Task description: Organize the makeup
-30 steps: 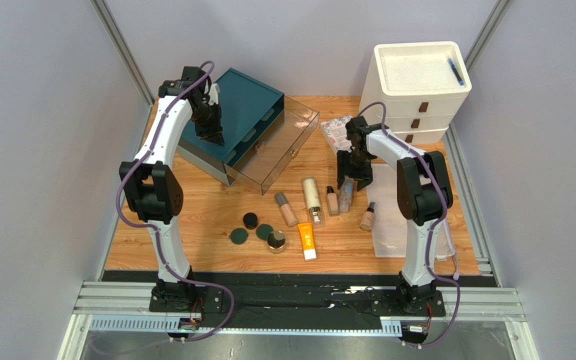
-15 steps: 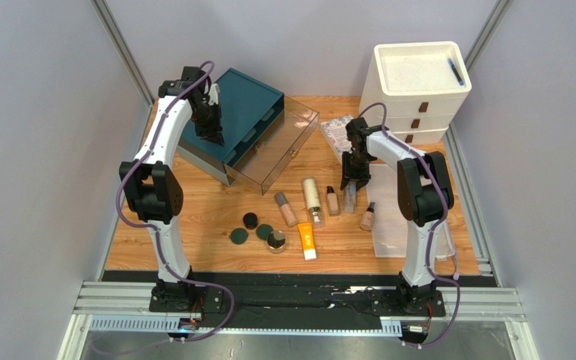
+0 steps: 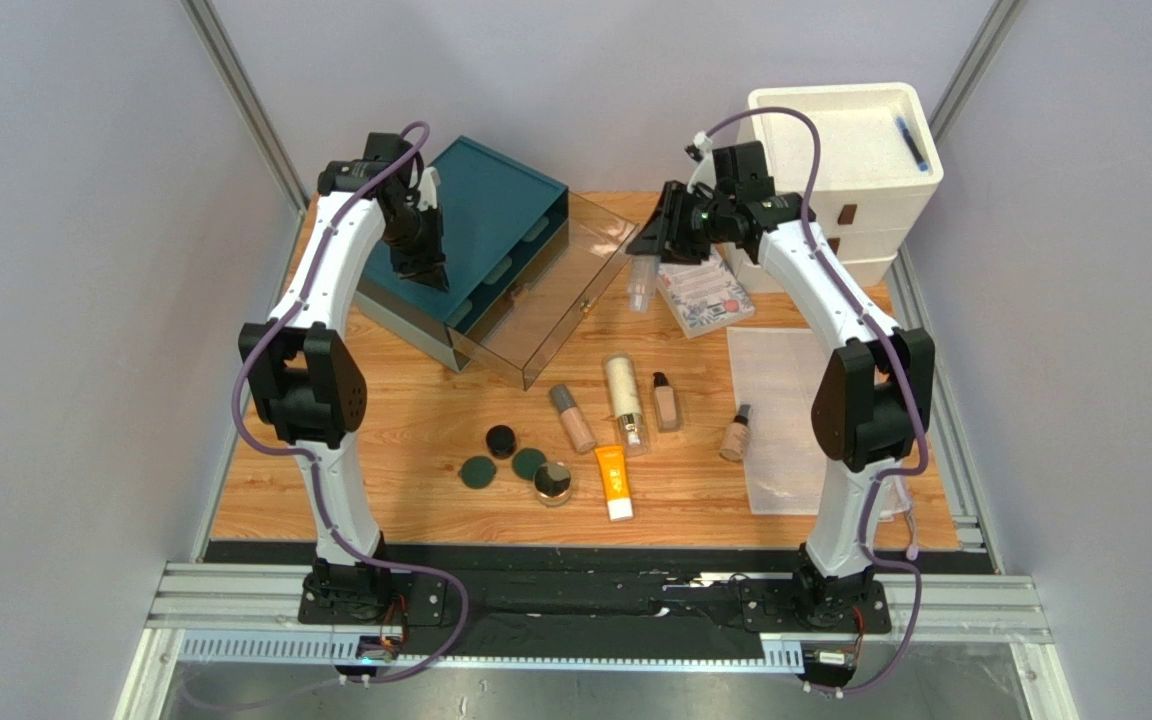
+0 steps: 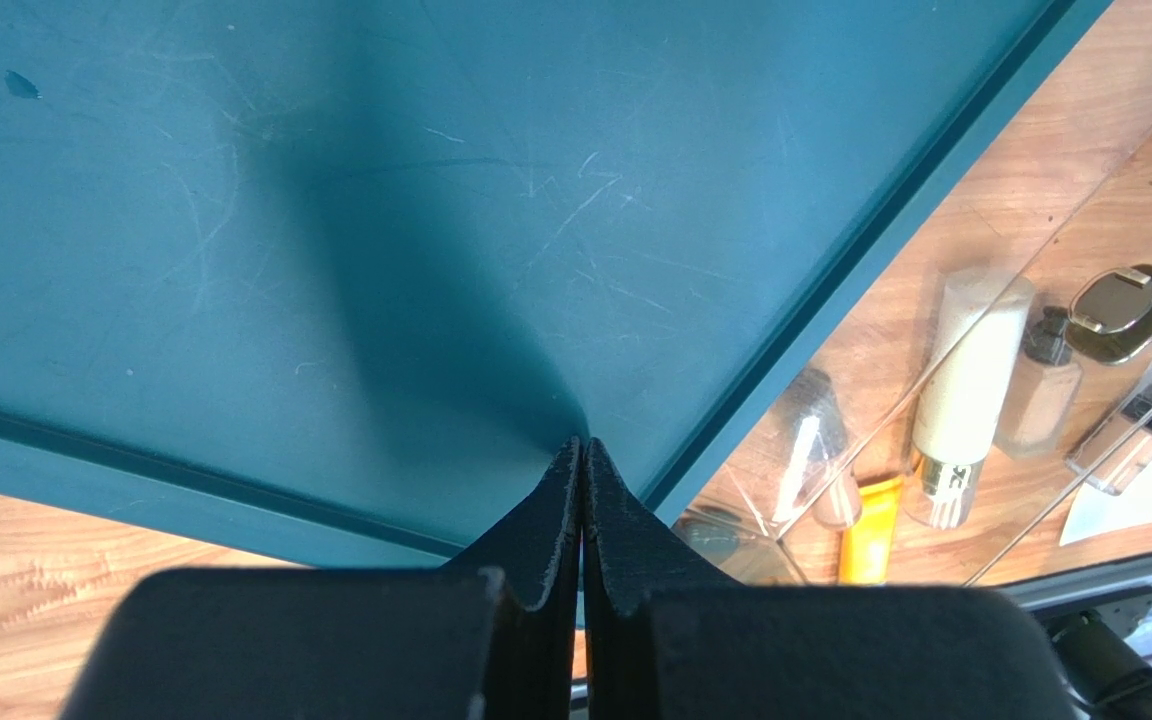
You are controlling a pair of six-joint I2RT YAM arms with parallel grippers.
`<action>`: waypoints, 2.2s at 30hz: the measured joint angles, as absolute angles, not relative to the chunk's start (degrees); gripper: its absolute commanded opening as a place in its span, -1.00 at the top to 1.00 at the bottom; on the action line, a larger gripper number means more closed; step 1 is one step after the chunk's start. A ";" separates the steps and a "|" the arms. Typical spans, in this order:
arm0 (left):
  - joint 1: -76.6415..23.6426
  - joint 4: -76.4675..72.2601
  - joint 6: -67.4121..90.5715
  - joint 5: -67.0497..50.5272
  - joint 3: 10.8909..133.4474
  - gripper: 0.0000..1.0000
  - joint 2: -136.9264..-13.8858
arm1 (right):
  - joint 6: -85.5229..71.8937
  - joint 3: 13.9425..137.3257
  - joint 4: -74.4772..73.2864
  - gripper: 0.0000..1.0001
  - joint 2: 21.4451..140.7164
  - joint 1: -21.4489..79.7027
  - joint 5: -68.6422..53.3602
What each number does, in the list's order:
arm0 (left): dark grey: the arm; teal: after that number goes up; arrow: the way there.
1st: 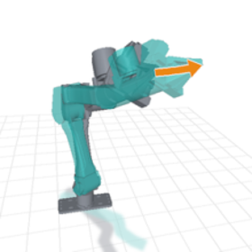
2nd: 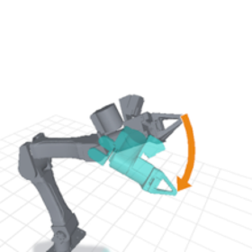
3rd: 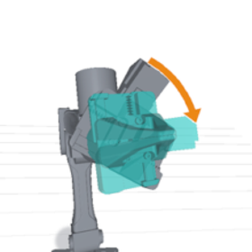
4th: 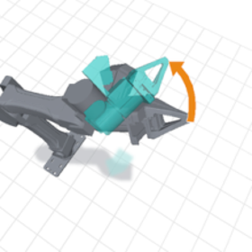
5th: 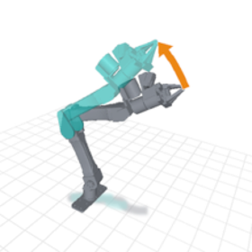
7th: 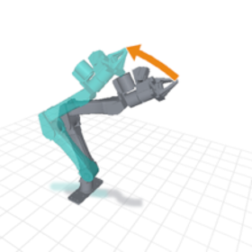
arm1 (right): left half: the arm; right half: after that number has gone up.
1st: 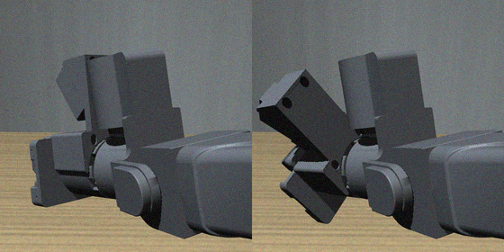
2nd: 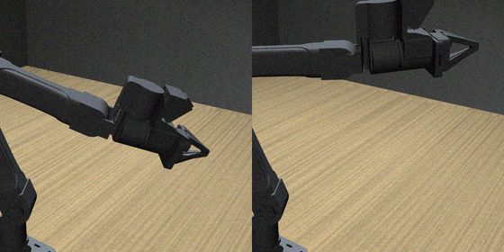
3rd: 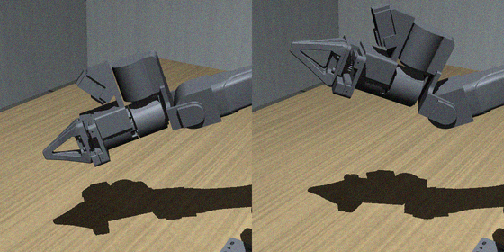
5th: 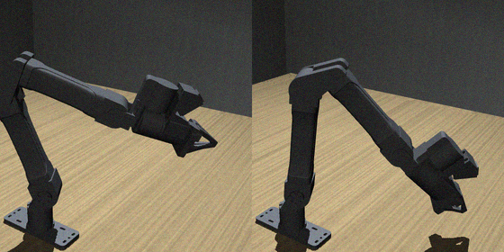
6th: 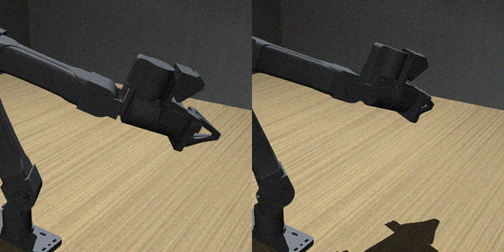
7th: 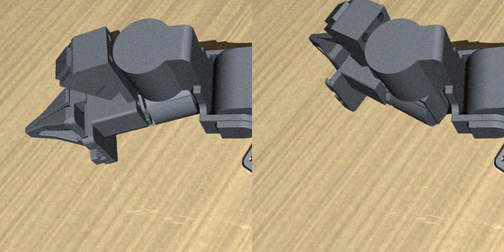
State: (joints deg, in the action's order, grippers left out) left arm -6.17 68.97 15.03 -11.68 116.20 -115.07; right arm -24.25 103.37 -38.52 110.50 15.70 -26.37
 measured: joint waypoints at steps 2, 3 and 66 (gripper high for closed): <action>-6.24 68.93 15.09 -11.68 116.20 1.00 -115.07 | -27.09 106.87 -34.61 1.00 113.25 16.10 -30.22; -6.33 68.86 15.11 -11.68 116.20 1.00 -115.07 | -28.62 109.10 -32.69 1.00 115.26 16.43 -32.16; -7.05 71.13 16.19 -14.52 119.50 1.00 -117.51 | -20.27 72.36 -69.91 -0.22 107.68 8.80 -12.82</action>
